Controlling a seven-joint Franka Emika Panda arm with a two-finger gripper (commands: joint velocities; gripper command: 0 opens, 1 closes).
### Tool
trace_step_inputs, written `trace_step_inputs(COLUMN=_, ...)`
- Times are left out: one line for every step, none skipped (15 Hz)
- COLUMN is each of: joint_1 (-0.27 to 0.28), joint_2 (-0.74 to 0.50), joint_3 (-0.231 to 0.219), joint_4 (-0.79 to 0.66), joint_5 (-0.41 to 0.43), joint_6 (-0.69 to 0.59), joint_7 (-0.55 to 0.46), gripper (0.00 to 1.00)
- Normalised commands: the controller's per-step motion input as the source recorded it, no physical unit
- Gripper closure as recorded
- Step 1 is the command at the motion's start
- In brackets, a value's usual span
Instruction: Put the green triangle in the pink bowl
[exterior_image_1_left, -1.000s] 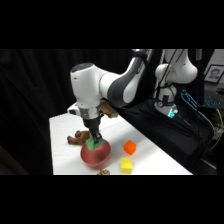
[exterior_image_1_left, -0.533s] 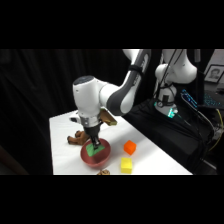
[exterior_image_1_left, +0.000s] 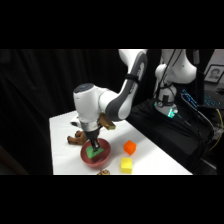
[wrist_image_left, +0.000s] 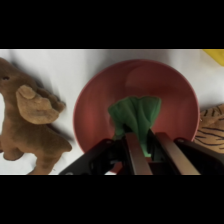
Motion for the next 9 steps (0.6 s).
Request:
trace_step_inputs(joint_1=-0.008, joint_2=0.08, joint_3=-0.018, joint_4=0.13, joint_5=0.073, joint_6=0.08, joint_7=0.01, gripper=0.47)
trace_step_inputs(joint_1=-0.005, joint_2=0.08, joint_3=-0.021, joint_4=0.13, joint_5=0.068, joint_6=0.08, joint_7=0.02, gripper=0.4)
trace_step_inputs(joint_1=-0.005, joint_2=0.07, joint_3=-0.02, joint_4=0.13, joint_5=0.068, joint_6=0.06, joint_7=0.01, gripper=0.32)
trace_step_inputs(joint_1=-0.009, joint_2=0.05, joint_3=-0.014, joint_4=0.12, joint_5=0.066, joint_6=0.01, joint_7=0.0, gripper=0.23)
trace_step_inputs(joint_1=-0.007, joint_2=0.03, joint_3=-0.014, joint_4=0.12, joint_5=0.06, joint_6=-0.02, joint_7=-0.01, gripper=0.15)
trace_step_inputs(joint_1=0.002, joint_2=0.02, joint_3=-0.021, joint_4=0.12, joint_5=0.052, joint_6=-0.05, joint_7=0.01, gripper=0.08)
trace_step_inputs(joint_1=-0.009, joint_2=0.0, joint_3=-0.009, joint_4=0.11, joint_5=0.064, joint_6=-0.08, joint_7=-0.01, gripper=0.01)
trace_step_inputs(joint_1=-0.011, joint_2=-0.02, joint_3=-0.004, joint_4=0.11, joint_5=0.069, joint_6=-0.12, joint_7=-0.01, gripper=0.0)
trace_step_inputs(joint_1=-0.013, joint_2=-0.04, joint_3=-0.001, joint_4=0.1, joint_5=0.071, joint_6=-0.14, joint_7=-0.02, gripper=0.0)
